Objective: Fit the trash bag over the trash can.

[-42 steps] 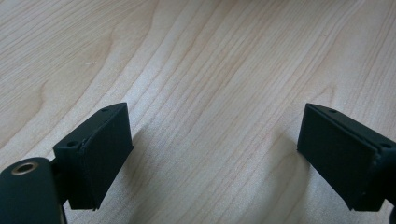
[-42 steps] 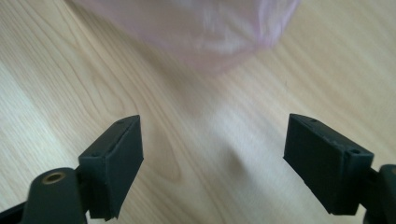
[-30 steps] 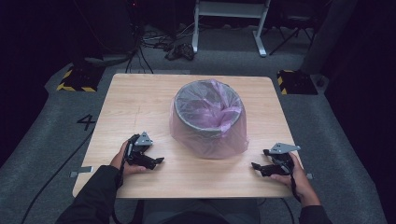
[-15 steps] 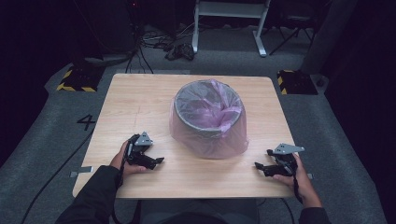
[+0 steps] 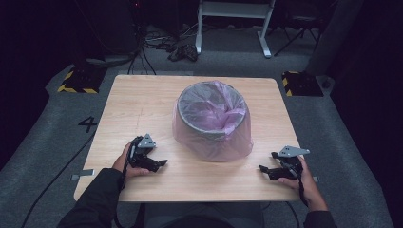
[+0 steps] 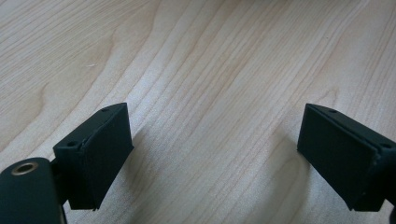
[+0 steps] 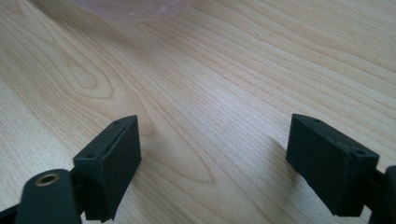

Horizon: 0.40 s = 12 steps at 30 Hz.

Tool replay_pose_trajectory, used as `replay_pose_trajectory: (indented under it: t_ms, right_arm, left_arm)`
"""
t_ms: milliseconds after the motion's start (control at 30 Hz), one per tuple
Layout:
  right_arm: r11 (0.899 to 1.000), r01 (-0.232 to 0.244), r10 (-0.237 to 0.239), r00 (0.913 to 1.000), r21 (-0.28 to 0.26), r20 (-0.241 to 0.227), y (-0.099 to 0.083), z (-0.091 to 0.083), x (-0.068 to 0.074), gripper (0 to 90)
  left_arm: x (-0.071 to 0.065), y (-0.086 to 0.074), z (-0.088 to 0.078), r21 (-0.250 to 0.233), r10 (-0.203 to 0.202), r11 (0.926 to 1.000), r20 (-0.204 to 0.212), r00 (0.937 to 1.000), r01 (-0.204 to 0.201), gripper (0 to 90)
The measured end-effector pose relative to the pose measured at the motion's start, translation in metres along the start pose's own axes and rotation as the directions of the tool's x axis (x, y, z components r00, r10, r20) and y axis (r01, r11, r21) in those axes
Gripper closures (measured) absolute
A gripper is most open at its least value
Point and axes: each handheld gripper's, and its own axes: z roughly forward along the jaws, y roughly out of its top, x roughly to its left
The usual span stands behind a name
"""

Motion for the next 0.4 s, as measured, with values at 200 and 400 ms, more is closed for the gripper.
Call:
replay_pose_trajectory:
  t_ms: [200,400]
  right_arm:
    - [1.0,0.001,-0.001,1.0,0.0,0.0,0.0,0.0,0.0001,17.5]
    - [1.0,0.001,-0.001,1.0,0.0,0.0,0.0,-0.0001,0.0001,17.5]
  left_arm:
    - [-0.0001,0.0001,0.0002,0.0,-0.003,1.0,0.001,1.0,0.003,9.9]
    - [-0.0001,0.0003,0.0004,0.001,-0.004,1.0,0.002,1.0,0.004,9.9]
